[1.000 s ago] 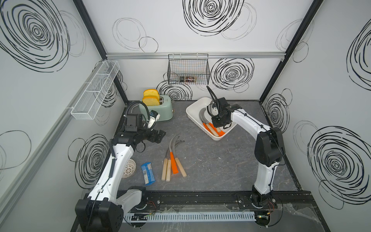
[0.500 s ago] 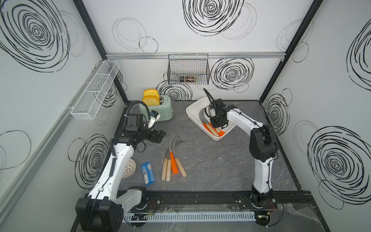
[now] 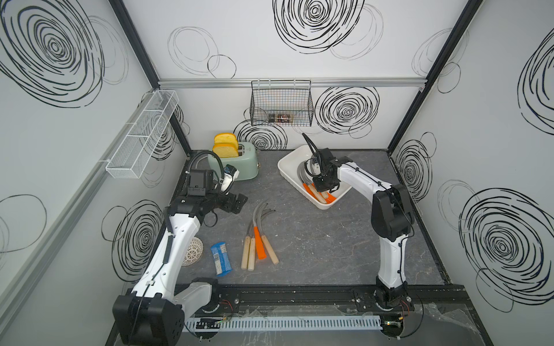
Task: Put small sickles into storage boxes
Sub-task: Place the sickle in the storage box.
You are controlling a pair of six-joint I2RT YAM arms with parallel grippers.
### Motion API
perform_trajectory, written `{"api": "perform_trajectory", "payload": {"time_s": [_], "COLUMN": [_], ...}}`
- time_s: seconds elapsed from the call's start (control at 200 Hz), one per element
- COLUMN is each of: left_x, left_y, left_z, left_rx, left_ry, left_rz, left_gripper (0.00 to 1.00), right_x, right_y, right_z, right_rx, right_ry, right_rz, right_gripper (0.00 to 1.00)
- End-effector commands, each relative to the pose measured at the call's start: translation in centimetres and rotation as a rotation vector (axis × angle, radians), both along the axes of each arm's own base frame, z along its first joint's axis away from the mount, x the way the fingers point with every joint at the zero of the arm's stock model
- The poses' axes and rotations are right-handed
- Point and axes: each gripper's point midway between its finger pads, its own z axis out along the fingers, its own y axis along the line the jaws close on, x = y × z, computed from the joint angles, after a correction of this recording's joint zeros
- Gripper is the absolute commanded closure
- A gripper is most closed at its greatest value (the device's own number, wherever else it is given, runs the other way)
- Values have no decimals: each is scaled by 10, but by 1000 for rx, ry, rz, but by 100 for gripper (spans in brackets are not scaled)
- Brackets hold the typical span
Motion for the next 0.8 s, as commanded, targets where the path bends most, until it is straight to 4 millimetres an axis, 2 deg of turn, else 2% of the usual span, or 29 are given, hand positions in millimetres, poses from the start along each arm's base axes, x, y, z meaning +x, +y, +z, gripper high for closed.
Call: {"api": "perform_trajectory", "payload": {"time_s": [0.0, 0.345, 0.796], "left_x": [2, 1, -3], "left_y": [-2, -3, -2], "left_z": [7, 8, 15], "left_rx": [8, 5, 6], "left_ry": [-37, -41, -57], "left_rz": [-18, -20, -18], "left_gripper": [4, 4, 4], "right_x": [-5, -17, -21], "right_y": [6, 13, 6], "right_z": [-8, -19, -36], "right_rx": [-34, -52, -108], "right_ry": [16, 45, 92], "right_rz": [38, 62, 57], "right_gripper": [100, 99, 96]}}
